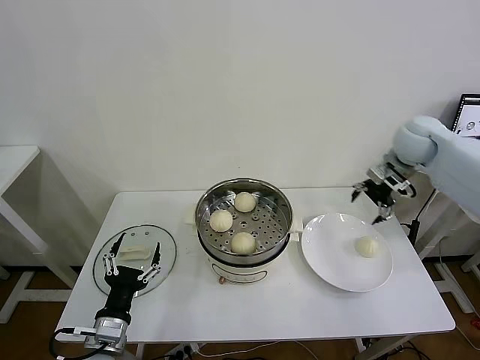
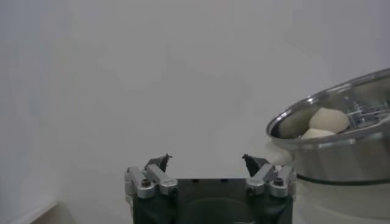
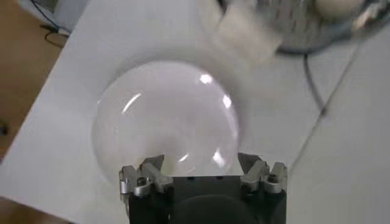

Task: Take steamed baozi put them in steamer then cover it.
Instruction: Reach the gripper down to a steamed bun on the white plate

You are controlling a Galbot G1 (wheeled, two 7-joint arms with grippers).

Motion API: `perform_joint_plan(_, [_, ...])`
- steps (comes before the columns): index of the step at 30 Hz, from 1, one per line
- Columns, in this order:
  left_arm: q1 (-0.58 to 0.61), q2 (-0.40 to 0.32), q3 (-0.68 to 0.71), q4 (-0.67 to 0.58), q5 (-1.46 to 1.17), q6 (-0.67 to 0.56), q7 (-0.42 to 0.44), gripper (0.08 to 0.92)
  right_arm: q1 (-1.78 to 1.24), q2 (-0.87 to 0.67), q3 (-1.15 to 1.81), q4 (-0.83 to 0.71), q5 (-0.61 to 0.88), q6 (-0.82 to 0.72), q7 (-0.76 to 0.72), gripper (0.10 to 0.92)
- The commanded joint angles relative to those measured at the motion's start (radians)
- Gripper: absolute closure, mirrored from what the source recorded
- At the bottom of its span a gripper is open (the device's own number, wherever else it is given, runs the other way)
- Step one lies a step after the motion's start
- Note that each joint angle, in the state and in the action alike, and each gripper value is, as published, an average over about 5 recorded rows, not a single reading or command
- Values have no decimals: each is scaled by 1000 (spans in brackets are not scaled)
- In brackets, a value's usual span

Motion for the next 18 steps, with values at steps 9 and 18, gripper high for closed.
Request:
perform_joint_plan(9, [-7,2,-4,11,1,2,0,177,-413,113,397,-322,-236,7,115,203])
perform_joint_plan(18, [-14,0,-5,20,0,2,0,177,-429,177,415,-361,-257,15,163,203])
